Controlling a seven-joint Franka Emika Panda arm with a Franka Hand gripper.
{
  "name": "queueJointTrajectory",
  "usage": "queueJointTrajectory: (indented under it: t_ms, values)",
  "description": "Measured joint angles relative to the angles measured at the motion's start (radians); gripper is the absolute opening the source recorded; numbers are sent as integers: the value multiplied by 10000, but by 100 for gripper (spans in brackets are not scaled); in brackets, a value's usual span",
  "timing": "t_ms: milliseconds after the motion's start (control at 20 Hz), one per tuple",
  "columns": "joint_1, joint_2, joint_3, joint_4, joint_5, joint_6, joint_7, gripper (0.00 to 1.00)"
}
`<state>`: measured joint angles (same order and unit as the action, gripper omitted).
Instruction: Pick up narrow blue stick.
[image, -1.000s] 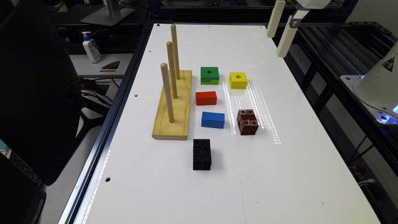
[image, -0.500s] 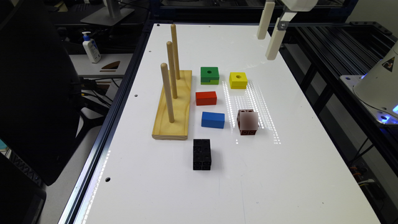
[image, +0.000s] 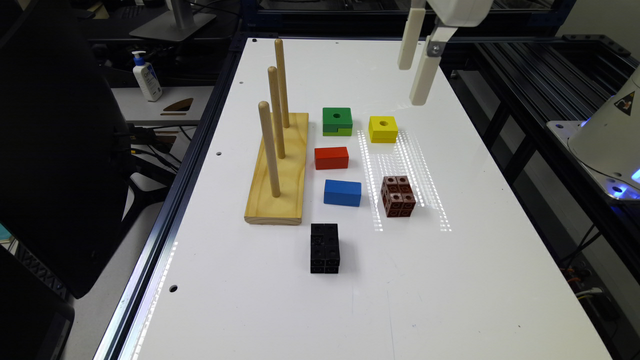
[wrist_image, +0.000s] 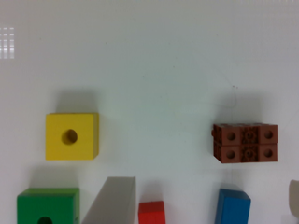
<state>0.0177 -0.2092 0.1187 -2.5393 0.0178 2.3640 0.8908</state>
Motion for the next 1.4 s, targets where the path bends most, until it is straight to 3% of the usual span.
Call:
queueJointTrajectory:
  t_ms: [350,500,750,1200,1400]
  values:
    - [-1,729,228,709,0,0,229,100]
    - [-1,864,337,842,0,0,341,100]
    - [0,914,395,940,3,0,385,100]
    - [-3,1351,870,1417,5,0,877,100]
    - [-6,1514,908,1556,5,0,911,100]
